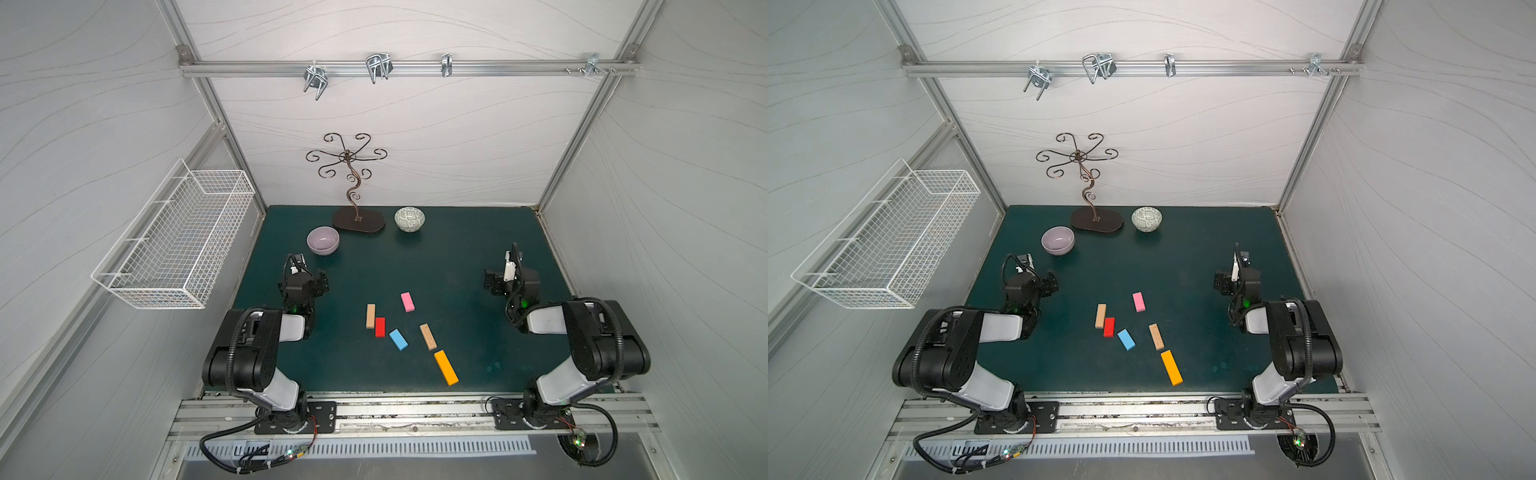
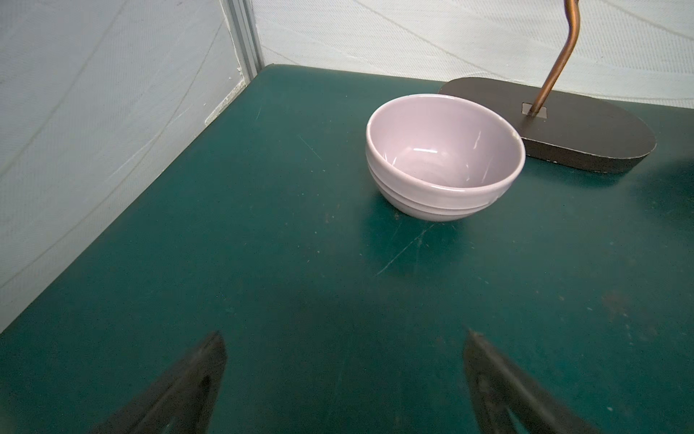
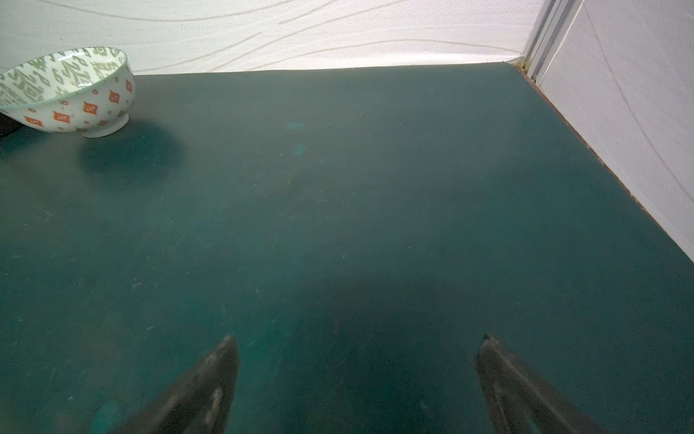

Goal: Assemble the letter t with building blocks
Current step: Pick up the building block from the center of the board.

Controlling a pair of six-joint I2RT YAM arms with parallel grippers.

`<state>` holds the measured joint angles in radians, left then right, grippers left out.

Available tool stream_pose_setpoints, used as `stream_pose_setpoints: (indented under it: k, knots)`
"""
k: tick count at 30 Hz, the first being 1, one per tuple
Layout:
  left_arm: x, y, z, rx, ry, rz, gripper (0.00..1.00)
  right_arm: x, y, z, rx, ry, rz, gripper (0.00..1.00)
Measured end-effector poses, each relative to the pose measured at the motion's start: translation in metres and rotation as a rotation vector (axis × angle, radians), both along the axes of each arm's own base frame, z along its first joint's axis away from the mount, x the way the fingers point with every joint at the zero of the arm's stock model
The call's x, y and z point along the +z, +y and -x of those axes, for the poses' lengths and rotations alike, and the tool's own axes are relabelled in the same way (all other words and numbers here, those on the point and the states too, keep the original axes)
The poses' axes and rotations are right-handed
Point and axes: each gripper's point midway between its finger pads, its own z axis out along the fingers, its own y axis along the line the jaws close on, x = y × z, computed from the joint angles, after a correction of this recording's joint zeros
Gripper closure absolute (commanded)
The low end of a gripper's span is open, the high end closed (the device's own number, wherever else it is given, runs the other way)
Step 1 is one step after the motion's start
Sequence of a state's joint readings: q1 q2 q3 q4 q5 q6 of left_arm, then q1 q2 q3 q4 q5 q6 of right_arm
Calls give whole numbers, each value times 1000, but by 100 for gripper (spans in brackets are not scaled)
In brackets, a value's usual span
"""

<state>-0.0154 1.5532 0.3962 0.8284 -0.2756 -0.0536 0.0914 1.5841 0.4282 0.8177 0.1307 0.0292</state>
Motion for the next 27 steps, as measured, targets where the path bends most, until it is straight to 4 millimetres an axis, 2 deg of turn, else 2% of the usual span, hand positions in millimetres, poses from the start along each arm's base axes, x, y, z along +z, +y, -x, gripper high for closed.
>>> stream_pose_setpoints:
  k: [16, 20, 23, 27]
  knots:
    - [-1, 0, 1, -3, 6, 1, 0, 0, 2, 2, -5, -3, 10, 1]
    - [0, -1, 3, -2, 41, -5, 0, 10, 8, 5, -18, -12, 54, 3]
    - [19, -5, -3, -2, 53, -23, 0, 35, 25, 4, -4, -37, 115, 4]
    - [78, -11, -13, 8, -18, 8, 0, 90, 63, -13, 11, -51, 133, 7]
